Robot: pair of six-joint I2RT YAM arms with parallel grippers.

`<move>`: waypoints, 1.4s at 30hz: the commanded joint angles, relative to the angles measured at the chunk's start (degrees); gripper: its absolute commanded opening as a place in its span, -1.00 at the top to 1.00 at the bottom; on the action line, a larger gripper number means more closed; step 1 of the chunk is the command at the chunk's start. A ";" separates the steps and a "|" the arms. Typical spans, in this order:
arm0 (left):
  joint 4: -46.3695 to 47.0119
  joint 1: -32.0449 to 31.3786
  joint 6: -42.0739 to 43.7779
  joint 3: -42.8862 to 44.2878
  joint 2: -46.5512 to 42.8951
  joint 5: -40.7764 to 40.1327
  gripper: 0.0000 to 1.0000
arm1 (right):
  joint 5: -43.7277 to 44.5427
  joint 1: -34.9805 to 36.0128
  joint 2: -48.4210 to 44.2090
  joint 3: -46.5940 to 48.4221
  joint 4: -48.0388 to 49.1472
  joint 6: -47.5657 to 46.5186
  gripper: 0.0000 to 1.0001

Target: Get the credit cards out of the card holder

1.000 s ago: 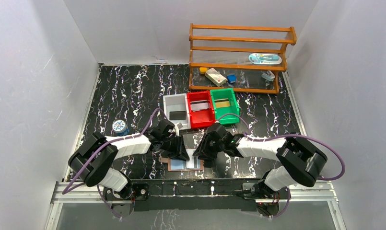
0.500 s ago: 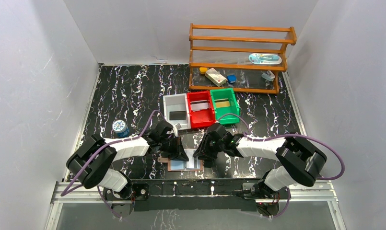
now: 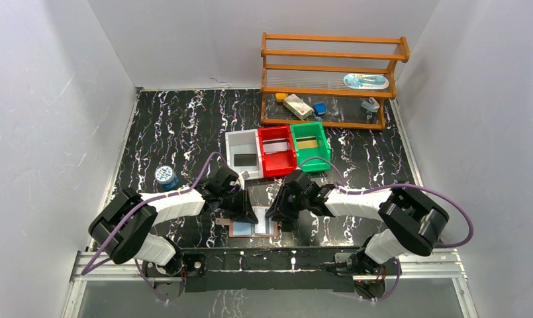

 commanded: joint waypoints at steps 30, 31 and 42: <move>-6.94 -0.25 1.48 0.13 -1.98 -3.49 0.95 | -0.25 1.99 4.99 7.95 -6.32 -5.65 0.21; -7.05 -0.26 1.48 0.11 -2.05 -3.64 0.94 | 0.22 1.99 4.95 7.58 -6.86 -5.36 0.21; -7.89 -0.25 1.65 0.12 -2.32 -4.21 0.90 | 3.56 2.00 3.33 5.71 -10.49 -4.01 0.21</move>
